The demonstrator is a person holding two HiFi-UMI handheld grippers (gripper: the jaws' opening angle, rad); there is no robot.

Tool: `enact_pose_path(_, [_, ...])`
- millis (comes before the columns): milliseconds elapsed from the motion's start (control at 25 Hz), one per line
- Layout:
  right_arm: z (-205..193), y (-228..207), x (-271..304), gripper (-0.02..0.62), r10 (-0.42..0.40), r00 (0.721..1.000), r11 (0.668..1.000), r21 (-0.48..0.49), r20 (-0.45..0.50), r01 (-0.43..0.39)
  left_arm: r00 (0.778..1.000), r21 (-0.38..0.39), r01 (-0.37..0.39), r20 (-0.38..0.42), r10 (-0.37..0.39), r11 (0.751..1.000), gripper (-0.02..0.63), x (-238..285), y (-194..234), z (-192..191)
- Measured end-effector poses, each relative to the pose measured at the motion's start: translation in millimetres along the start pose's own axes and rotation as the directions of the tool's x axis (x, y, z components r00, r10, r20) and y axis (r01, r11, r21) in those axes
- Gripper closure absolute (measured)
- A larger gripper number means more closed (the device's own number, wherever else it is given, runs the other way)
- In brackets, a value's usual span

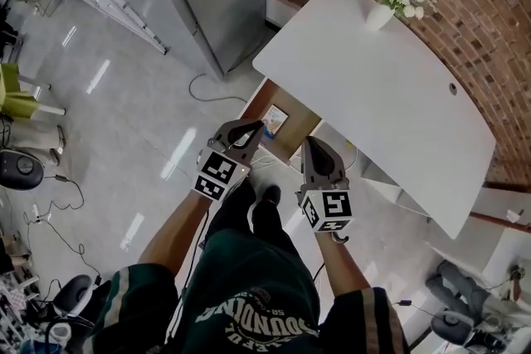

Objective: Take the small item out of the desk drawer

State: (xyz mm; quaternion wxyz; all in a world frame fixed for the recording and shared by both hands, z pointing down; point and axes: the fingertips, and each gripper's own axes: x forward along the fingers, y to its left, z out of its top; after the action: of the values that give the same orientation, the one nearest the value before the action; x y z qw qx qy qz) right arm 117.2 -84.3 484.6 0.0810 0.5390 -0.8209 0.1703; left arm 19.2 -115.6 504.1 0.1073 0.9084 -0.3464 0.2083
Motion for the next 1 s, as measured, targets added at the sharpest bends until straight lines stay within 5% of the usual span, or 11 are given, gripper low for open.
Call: enact_pose_path(1000, [-102.1, -20.9, 34.4, 0.571, -0.045, 0.992, 0.999, -0.006, -0.119, 0.044, 0.99, -0.094, 0.036, -0.13, -0.048, 0.995, 0.583, 71.8, 12.1, -122.7])
